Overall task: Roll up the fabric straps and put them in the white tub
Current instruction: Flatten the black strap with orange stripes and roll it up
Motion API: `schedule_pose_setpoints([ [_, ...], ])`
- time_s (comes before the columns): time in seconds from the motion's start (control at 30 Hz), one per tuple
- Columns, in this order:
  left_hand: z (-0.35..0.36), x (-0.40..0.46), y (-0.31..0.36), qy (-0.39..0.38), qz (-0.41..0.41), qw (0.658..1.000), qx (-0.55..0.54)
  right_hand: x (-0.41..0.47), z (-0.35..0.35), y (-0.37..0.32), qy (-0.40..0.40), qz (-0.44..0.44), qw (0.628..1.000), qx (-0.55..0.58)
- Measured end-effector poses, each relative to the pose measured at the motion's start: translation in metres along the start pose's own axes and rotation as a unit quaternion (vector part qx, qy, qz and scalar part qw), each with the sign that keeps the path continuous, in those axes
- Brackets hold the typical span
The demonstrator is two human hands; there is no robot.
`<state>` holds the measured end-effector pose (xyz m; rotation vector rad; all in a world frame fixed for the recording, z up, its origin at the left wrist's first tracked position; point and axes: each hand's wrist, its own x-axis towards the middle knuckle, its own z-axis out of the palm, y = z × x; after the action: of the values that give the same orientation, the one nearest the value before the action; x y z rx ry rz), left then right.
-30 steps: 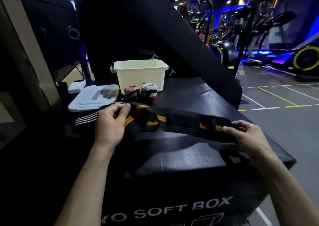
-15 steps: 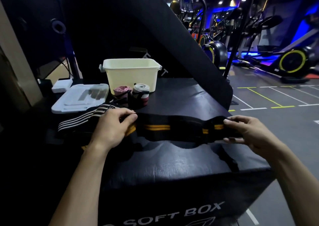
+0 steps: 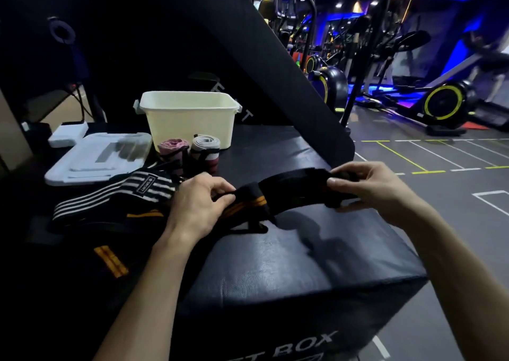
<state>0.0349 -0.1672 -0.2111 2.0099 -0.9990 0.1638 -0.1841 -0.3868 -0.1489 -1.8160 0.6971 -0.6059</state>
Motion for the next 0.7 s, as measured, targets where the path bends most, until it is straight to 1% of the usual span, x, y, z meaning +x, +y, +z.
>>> schedule_pose_setpoints([
  [0.03,0.0,0.001,0.001,0.026,0.013,0.996,0.079,0.001,0.001,0.002,0.001,-0.002,1.0,-0.01],
  [0.07,0.0,0.003,0.002,0.047,0.01,0.99,0.132,0.003,0.001,0.003,0.014,-0.016,1.0,-0.013],
  [0.1,0.0,0.005,0.003,0.061,-0.009,0.987,0.146,0.004,0.001,0.003,0.037,-0.041,0.998,-0.012],
  [0.13,0.001,0.008,0.004,0.069,-0.035,0.988,0.136,0.005,0.0,0.002,0.059,-0.076,0.995,-0.009],
  [0.2,0.007,0.013,0.002,0.078,-0.059,0.994,0.044,0.005,0.0,-0.001,0.085,-0.161,0.983,-0.014],
  [0.23,0.012,0.015,0.001,0.074,-0.063,0.995,-0.016,0.002,0.002,-0.001,0.083,-0.201,0.976,-0.023],
  [0.3,0.021,0.021,0.0,0.057,-0.064,0.991,-0.099,-0.008,0.01,0.005,0.059,-0.278,0.955,-0.082],
  [0.37,0.031,0.027,-0.003,0.035,-0.07,0.987,-0.14,-0.022,0.021,0.019,0.016,-0.321,0.932,-0.168],
  [0.47,0.041,0.031,-0.003,0.002,-0.082,0.974,-0.21,-0.038,0.039,0.047,-0.096,-0.301,0.912,-0.261],
  [0.57,0.046,0.03,-0.005,0.019,-0.089,0.964,-0.248,-0.049,0.052,0.059,-0.187,-0.279,0.874,-0.352],
  [0.63,0.047,0.031,-0.007,0.014,-0.105,0.951,-0.291,-0.051,0.053,0.049,-0.243,-0.258,0.86,-0.366],
  [0.67,0.048,0.032,-0.008,0.009,-0.119,0.939,-0.323,-0.049,0.051,0.04,-0.27,-0.234,0.865,-0.352],
  [0.7,0.047,0.032,-0.008,0.005,-0.137,0.924,-0.357,-0.046,0.048,0.031,-0.292,-0.202,0.878,-0.32],
])
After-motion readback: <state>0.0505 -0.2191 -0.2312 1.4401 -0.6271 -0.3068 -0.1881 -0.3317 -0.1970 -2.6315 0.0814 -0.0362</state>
